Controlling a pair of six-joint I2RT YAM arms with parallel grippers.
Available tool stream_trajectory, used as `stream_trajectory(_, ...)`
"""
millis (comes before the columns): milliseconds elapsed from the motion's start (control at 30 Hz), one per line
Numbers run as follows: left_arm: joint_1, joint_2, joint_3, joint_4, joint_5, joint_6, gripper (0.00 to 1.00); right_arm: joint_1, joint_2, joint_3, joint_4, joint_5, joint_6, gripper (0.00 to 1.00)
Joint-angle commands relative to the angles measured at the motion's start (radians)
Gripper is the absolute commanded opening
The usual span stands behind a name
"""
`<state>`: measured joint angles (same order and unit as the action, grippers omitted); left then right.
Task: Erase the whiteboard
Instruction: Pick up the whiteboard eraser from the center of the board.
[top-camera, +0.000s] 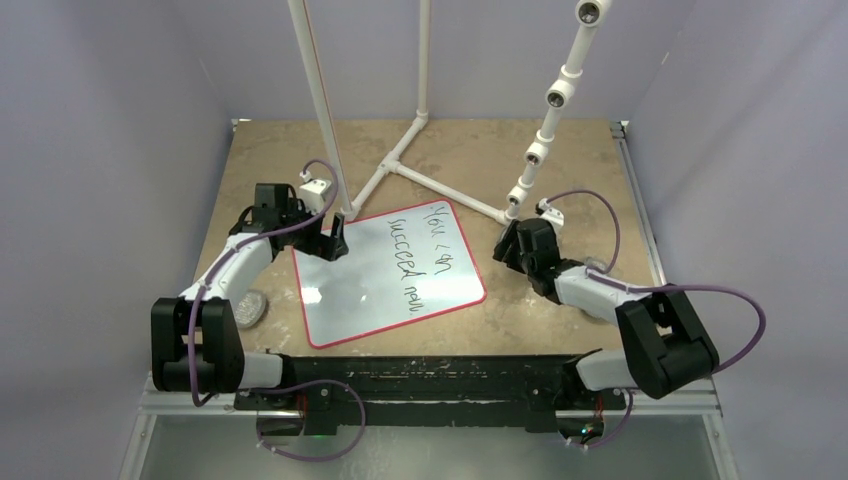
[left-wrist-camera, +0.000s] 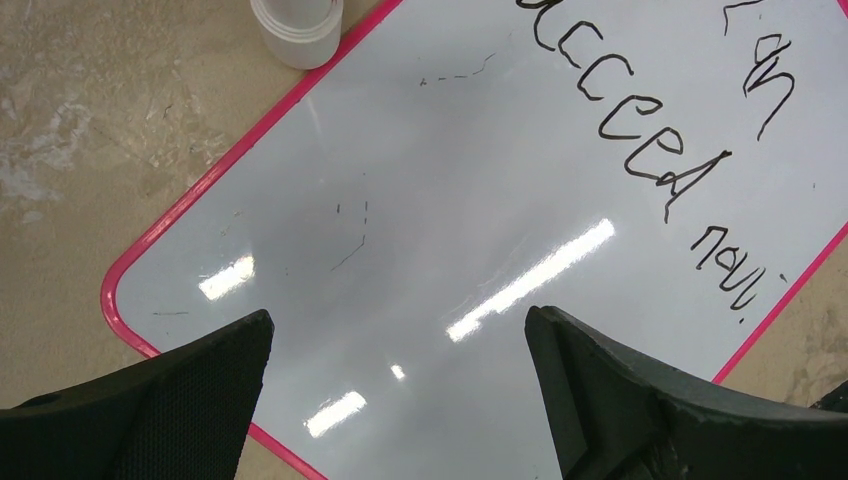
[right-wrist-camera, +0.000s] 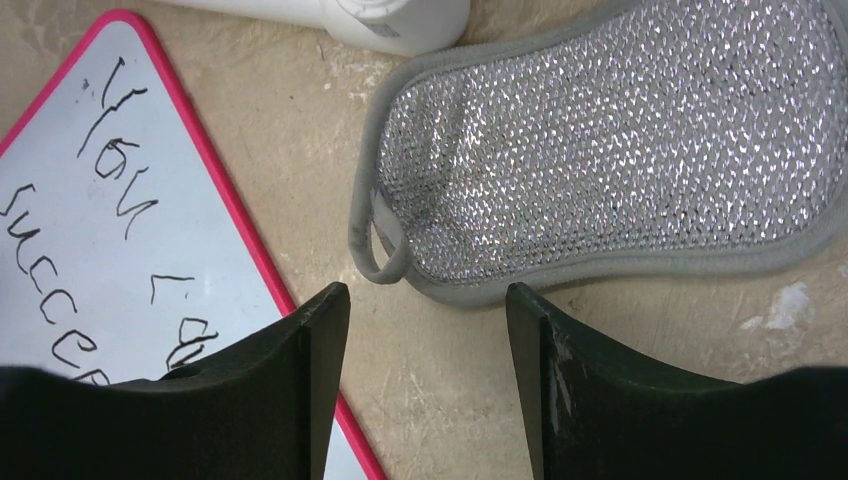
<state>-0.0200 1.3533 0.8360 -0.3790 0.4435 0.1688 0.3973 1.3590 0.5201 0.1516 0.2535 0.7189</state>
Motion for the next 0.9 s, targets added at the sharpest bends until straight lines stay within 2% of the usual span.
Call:
stream_trajectory(0,-0.001,-0.028,0.044,-0.017,0.033,0.031,0.99,0.003,0.01,0.06,0.06,0.049,-0.013,0.6)
stream_trajectory(300,-0.003,-0.023,0.055,-0.028,0.042,0.033,0.99,0.004,-0.012,0.053,0.074,0.052,-0.027,0.5)
stream_trajectory(700,-0.001,-0.025,0.077,-0.054,0.036,0.037,0.99,0.042,0.106,0.071,0.122,0.044,0.011,0.43)
stream_trajectory(867,-0.002,-0.035,0.083,-0.065,0.045,0.038,0.99,0.074,0.093,0.069,0.12,0.097,0.037,0.33)
